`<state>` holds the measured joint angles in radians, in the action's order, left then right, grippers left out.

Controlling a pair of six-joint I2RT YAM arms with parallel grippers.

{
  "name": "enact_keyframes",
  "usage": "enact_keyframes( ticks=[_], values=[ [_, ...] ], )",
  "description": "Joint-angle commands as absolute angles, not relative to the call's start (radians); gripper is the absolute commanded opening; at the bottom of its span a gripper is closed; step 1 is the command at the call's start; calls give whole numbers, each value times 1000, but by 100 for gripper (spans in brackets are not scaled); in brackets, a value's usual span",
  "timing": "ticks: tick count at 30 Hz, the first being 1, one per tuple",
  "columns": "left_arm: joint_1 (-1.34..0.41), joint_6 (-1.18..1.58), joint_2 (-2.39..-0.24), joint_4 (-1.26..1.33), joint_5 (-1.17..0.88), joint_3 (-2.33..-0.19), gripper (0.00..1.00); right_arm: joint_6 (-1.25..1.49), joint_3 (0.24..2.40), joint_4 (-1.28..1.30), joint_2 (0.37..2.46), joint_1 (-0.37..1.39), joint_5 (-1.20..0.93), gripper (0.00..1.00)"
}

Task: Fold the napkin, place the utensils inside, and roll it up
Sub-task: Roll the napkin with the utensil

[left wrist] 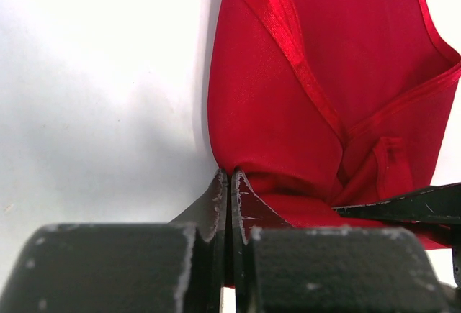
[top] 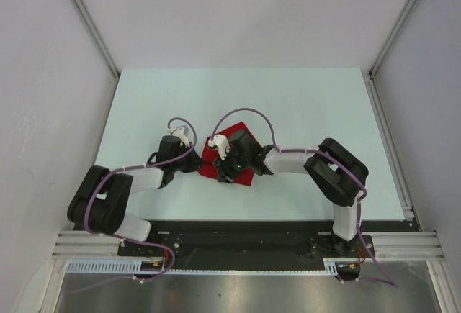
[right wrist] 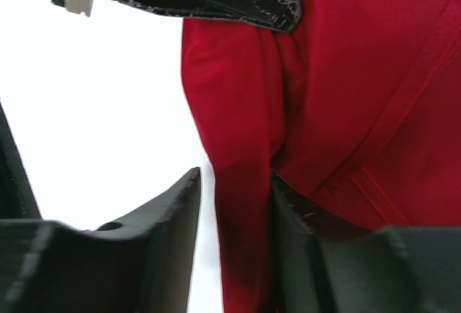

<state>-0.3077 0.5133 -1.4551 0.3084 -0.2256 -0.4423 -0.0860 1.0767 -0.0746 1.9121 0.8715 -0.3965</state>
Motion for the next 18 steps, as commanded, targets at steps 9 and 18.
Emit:
enact_keyframes(
  ticks=[9, 18],
  values=[
    [-334, 466, -1489, 169, -241, -486, 0, -107, 1042, 104, 1680, 929, -122, 73],
    [-341, 466, -1502, 153, -238, -506, 0, -186, 1000, 41, 1600, 1065, 11, 70]
  ],
)
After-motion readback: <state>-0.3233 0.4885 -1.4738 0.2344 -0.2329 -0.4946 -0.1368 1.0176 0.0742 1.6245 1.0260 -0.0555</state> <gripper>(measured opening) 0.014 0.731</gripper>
